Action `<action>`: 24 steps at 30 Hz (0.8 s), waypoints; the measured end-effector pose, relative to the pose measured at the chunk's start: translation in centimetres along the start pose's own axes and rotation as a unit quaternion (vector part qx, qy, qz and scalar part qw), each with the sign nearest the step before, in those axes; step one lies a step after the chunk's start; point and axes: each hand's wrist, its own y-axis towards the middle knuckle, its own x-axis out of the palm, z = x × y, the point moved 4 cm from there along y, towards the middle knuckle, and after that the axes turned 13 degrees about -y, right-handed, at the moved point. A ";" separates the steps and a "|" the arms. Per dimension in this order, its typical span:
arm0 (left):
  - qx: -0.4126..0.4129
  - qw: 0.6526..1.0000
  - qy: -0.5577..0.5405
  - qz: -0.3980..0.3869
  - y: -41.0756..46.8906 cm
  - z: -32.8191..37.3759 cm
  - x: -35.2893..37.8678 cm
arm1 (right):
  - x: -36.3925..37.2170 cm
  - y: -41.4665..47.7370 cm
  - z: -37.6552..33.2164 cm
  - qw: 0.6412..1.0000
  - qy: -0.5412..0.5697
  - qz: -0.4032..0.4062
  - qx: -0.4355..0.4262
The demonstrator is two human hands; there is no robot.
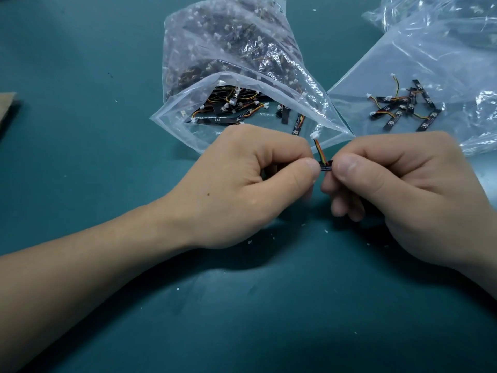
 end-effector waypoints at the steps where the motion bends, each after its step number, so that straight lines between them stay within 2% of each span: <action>1: 0.001 1.000 -0.004 0.002 0.0 0.0 0.0 | 0.0 0.0 -0.1 1.000 -0.001 0.002 -0.002; 11: -0.002 1.000 -0.002 -0.001 -0.1 0.0 0.1 | 0.2 0.2 -0.3 1.000 -0.026 -0.004 -0.003; 24: -0.004 1.000 -0.011 0.014 0.0 -0.1 0.0 | 0.1 0.0 -0.1 1.000 -0.001 -0.001 -0.015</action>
